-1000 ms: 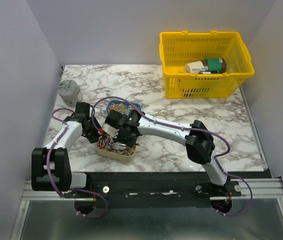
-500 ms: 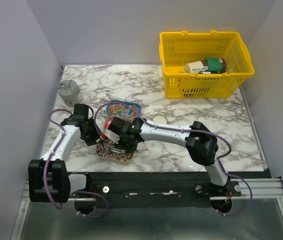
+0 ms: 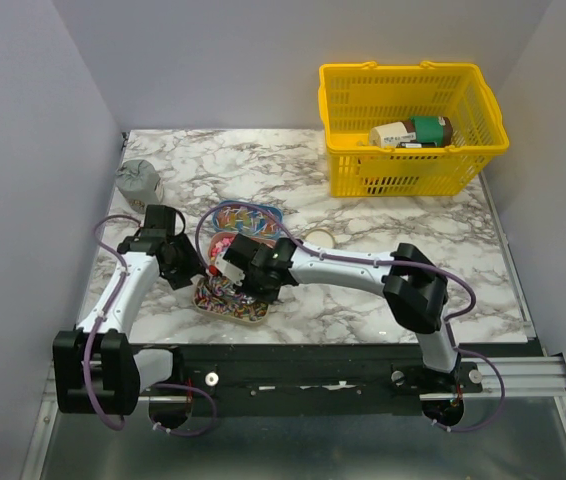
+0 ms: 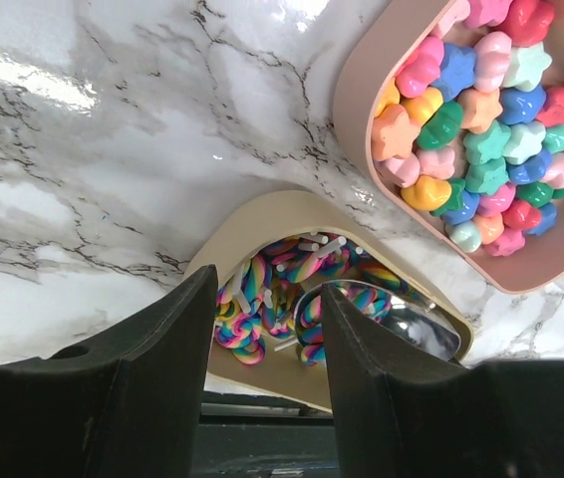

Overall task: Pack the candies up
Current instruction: Scoop the fake candies from the storage box.

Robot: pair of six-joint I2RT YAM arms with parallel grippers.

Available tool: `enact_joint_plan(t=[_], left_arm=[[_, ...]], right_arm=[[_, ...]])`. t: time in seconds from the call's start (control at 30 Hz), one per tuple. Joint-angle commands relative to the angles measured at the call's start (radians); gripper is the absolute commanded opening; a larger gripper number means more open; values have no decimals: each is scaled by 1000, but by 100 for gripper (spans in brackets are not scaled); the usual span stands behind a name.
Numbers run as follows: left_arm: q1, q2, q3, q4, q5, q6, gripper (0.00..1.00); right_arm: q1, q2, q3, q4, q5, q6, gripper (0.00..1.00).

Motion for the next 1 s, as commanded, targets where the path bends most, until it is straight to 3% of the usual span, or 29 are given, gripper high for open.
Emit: enact_joint_plan(t=[0.0,0.37,0.63,0.97], left_arm=[[-4,-64,41,-1,-67,14,56],[-1,-187,-68,193,-182,19,59],[2,-304,-73,158,-303,4,61],[-1,-304,-90,141,-299,-30,61]], right_arm=[[-3,-66,8,-74,12,4,1],[-2,-170,-55,-112,-40,31,1],[-8,-230,-18,-221,-52,127,1],[-127,-359,-85,-267,-53,214,1]])
